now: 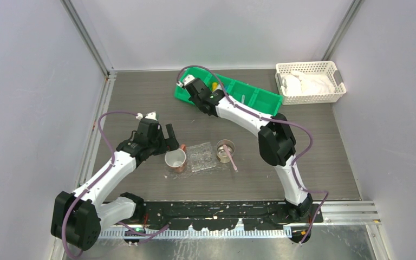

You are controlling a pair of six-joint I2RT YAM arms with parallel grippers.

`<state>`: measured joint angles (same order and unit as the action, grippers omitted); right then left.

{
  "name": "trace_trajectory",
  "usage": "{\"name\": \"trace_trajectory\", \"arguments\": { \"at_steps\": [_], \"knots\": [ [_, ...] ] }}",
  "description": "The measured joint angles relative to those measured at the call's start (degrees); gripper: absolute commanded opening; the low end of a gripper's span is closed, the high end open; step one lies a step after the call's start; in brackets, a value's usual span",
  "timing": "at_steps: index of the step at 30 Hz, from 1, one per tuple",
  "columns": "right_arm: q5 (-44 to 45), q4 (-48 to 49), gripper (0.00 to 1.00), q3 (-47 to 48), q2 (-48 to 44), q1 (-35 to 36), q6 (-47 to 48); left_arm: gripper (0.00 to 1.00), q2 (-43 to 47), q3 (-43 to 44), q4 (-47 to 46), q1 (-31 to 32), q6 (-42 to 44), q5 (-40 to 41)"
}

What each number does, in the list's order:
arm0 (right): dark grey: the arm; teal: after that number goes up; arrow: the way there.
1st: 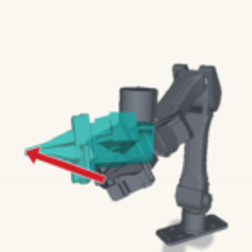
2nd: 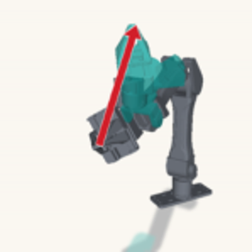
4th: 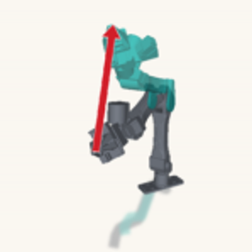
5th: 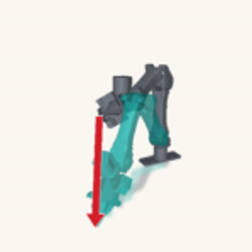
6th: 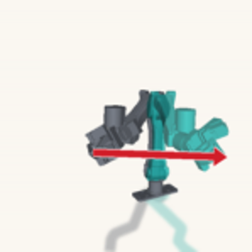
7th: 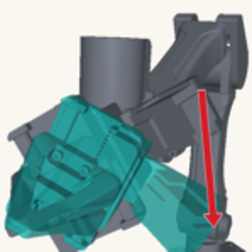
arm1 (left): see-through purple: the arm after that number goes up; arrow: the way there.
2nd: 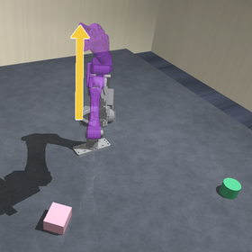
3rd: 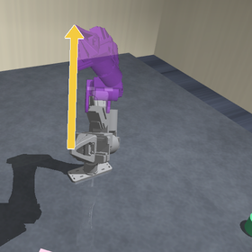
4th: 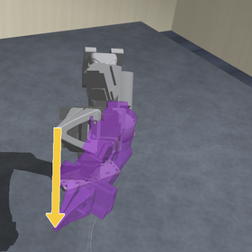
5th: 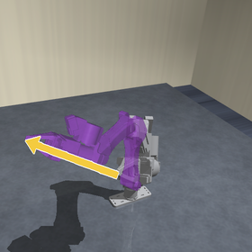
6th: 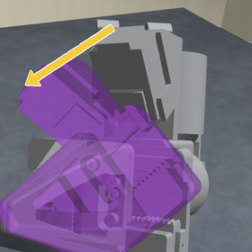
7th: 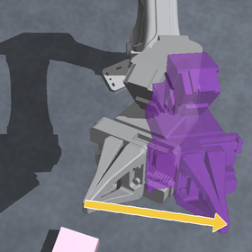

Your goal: Prepare toiletry sets of a toothbrush and toothpaste on the tray

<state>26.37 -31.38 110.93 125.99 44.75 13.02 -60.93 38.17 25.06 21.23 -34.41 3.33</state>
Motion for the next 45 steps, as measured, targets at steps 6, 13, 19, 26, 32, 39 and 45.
{"name": "trace_trajectory", "arguments": {
  "at_steps": [6,13,19,26,32,39,45],
  "knots": [
    [0.00,-2.27,0.01,0.22,-4.76,-0.39,-1.73,1.00,0.48,0.00,0.35,0.00,-0.02,0.02],
    [-2.10,-12.31,0.01,8.74,-7.87,-0.57,-5.53,1.00,2.14,0.00,1.60,0.00,-0.02,0.02],
    [-5.70,-21.55,0.01,13.66,-12.94,-0.57,-9.73,1.00,3.26,0.00,2.51,0.00,-0.04,0.04],
    [-8.72,-33.38,0.01,22.21,-17.73,0.94,-14.38,1.00,4.70,0.22,3.93,0.00,-0.02,0.42],
    [-9.81,-42.75,0.01,24.70,-21.42,4.22,-17.88,1.00,4.81,2.16,6.01,0.00,0.17,0.74],
    [-11.85,-52.17,0.01,25.77,-21.92,7.50,-21.44,1.00,4.79,5.27,7.58,0.00,0.61,1.51],
    [-13.29,-55.43,0.01,25.79,-21.90,9.44,-23.91,1.00,4.46,7.39,8.76,0.00,1.14,1.90]
  ]
}}
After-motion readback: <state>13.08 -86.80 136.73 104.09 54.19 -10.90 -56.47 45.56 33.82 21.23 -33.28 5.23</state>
